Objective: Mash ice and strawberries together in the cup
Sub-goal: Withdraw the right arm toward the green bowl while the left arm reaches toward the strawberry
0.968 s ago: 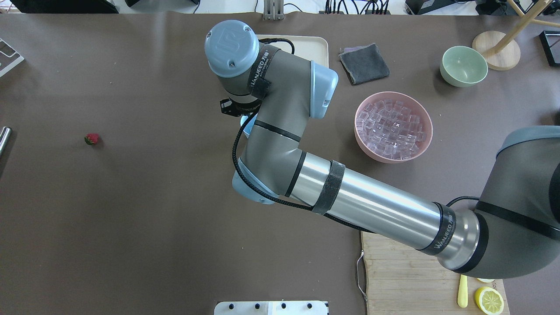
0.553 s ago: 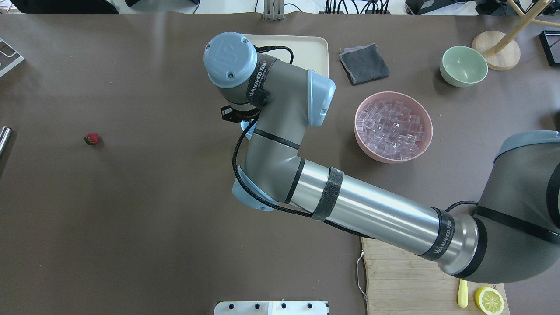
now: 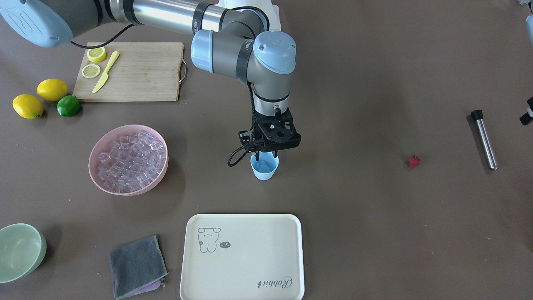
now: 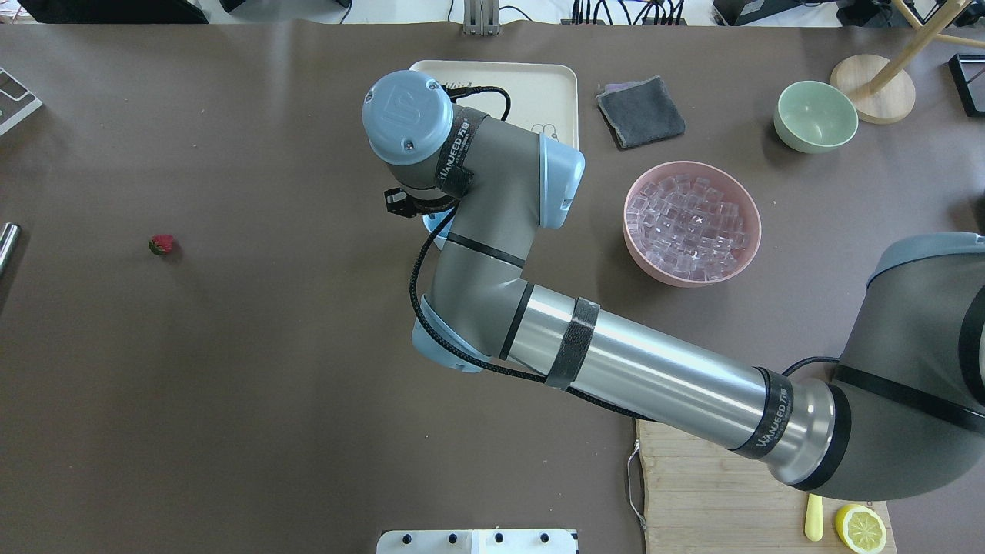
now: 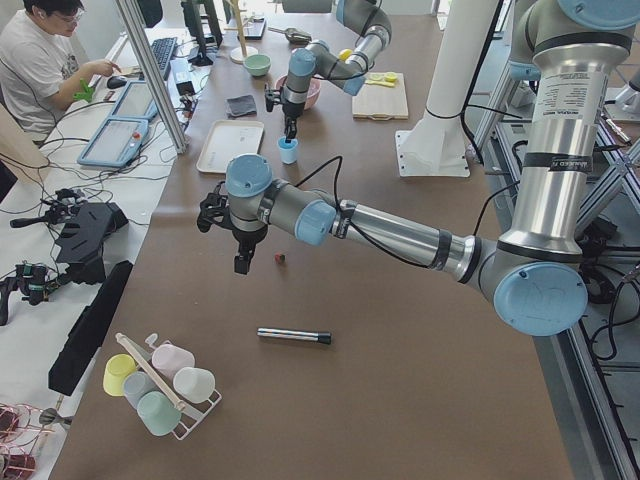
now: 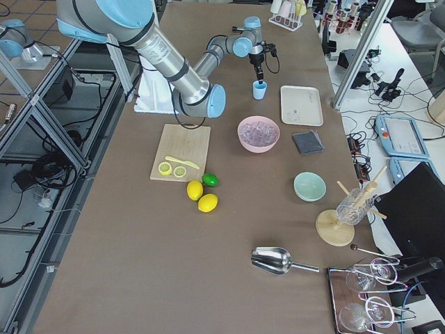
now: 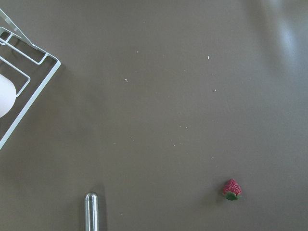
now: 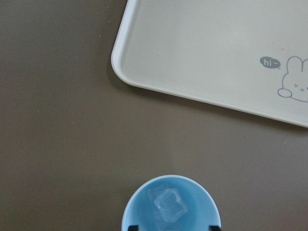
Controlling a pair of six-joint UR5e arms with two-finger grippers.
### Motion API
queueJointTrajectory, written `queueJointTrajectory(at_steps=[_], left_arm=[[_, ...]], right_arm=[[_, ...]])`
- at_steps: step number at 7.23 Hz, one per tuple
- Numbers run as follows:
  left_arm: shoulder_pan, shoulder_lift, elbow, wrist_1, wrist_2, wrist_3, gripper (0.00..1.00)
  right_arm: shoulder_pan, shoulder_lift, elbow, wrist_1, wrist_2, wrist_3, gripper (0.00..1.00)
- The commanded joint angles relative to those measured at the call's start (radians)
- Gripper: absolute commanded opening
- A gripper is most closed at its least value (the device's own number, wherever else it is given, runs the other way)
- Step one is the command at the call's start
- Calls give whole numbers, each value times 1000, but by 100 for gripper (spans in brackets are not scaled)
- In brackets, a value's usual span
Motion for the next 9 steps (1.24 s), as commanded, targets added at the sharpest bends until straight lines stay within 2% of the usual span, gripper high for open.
queueJointTrajectory(at_steps=[1,2,3,4,6,7,9], left_arm=[[10,7,-1,-4,0,-6,98],[16,1,2,-1,-35,-32,98],[65,-25,-1,-7,-28,-53,97],[111,-43,11,-30,-25,-50,97],[275,-106,32,-46,126,-79,97],[304,-141,57,-47,142,-116,97],[354,-162,142,-125,185,-121,97]], right_arm=[[1,-2,2,4,-4,-4,71],[25,-5,32,2,7,-13,71],[72,-47,113,-7,54,-15,71],[165,-112,188,-7,164,-63,71],[383,-339,351,-8,386,-276,71],[475,-423,361,-8,451,-402,71],[583,-573,399,-7,495,-581,71]])
